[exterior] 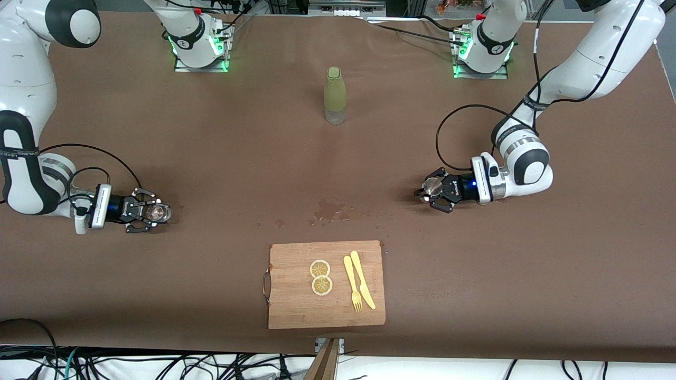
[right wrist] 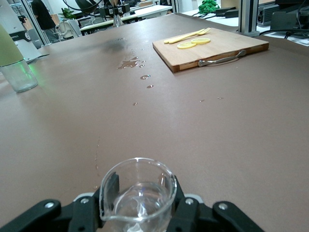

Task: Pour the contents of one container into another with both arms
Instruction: 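Lift the jigger and cup, bringing both grippers together mid-table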

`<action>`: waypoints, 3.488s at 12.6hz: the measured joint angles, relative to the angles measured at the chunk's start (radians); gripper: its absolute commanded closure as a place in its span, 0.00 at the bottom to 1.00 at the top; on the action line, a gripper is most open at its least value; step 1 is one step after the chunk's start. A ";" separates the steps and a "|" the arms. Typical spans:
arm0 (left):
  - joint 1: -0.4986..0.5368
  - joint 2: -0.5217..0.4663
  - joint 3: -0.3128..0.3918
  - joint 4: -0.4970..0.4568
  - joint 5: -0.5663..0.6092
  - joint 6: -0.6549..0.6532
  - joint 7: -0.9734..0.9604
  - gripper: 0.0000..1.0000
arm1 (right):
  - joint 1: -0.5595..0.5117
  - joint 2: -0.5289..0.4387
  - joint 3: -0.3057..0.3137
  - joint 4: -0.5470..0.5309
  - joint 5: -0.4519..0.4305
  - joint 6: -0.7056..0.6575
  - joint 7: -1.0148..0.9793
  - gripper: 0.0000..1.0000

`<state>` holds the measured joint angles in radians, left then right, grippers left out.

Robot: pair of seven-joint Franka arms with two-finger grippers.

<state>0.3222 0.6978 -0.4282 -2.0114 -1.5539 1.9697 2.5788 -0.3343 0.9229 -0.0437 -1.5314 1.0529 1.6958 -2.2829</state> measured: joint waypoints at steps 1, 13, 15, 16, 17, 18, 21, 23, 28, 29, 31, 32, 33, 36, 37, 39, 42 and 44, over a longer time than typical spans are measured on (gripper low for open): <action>0.000 0.000 0.000 0.000 0.000 0.001 -0.001 1.00 | 0.005 -0.001 0.000 0.002 0.000 -0.002 0.013 0.62; -0.138 0.010 0.001 -0.003 -0.091 0.078 0.017 1.00 | 0.286 -0.181 0.002 0.001 -0.004 0.066 0.688 0.62; -0.195 0.019 0.001 0.007 -0.154 0.117 0.052 1.00 | 0.343 -0.204 0.003 0.001 -0.004 0.127 0.742 0.62; -0.218 0.026 0.001 0.018 -0.175 0.131 0.059 1.00 | 0.376 -0.216 0.003 0.001 -0.004 0.155 0.766 0.62; -0.239 0.036 0.001 0.033 -0.197 0.136 0.062 1.00 | 0.412 -0.228 0.003 0.001 -0.004 0.183 0.792 0.62; -0.261 0.048 0.001 0.050 -0.216 0.138 0.067 1.00 | 0.445 -0.239 0.003 0.001 -0.004 0.213 0.811 0.62; -0.317 0.098 0.002 0.090 -0.296 0.146 0.132 1.00 | 0.508 -0.250 0.002 0.001 -0.007 0.270 0.829 0.62; -0.336 0.124 0.003 0.108 -0.314 0.148 0.143 1.00 | 0.533 -0.253 0.002 0.001 -0.035 0.285 0.840 0.62; -0.377 0.154 0.006 0.148 -0.324 0.148 0.149 1.00 | 0.615 -0.286 0.001 0.002 -0.127 0.341 0.928 0.62; -0.390 0.160 0.007 0.157 -0.336 0.148 0.149 1.00 | 0.630 -0.287 -0.002 0.002 -0.129 0.348 0.931 0.62; -0.416 0.167 0.009 0.163 -0.371 0.149 0.167 1.00 | 0.670 -0.288 -0.024 0.002 -0.133 0.365 0.945 0.62; -0.427 0.171 0.010 0.163 -0.393 0.150 0.177 1.00 | 0.696 -0.288 -0.040 0.004 -0.142 0.369 0.957 0.62; -0.436 0.176 0.011 0.167 -0.399 0.150 0.179 1.00 | 0.725 -0.289 -0.059 0.010 -0.162 0.373 0.982 0.62; -0.443 0.192 0.014 0.203 -0.400 0.171 0.179 1.00 | 0.781 -0.293 -0.078 0.055 -0.267 0.377 1.097 0.62; -0.447 0.199 0.020 0.220 -0.400 0.181 0.179 1.00 | 0.788 -0.294 -0.078 0.073 -0.295 0.377 1.125 0.62; -0.462 0.220 0.040 0.257 -0.401 0.186 0.174 1.00 | 0.796 -0.296 -0.078 0.091 -0.326 0.377 1.153 0.62; -0.482 0.247 0.049 0.299 -0.412 0.198 0.171 1.00 | 0.813 -0.296 -0.077 0.100 -0.348 0.376 1.154 0.62; -0.498 0.257 0.051 0.326 -0.435 0.213 0.169 1.00 | 0.842 -0.296 -0.077 0.103 -0.363 0.376 1.157 0.62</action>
<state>-0.1759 0.9552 -0.3775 -1.6853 -1.9887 2.1827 2.7480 0.5076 0.6267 -0.1202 -1.4286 0.6901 2.0713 -1.1256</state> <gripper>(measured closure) 0.912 0.520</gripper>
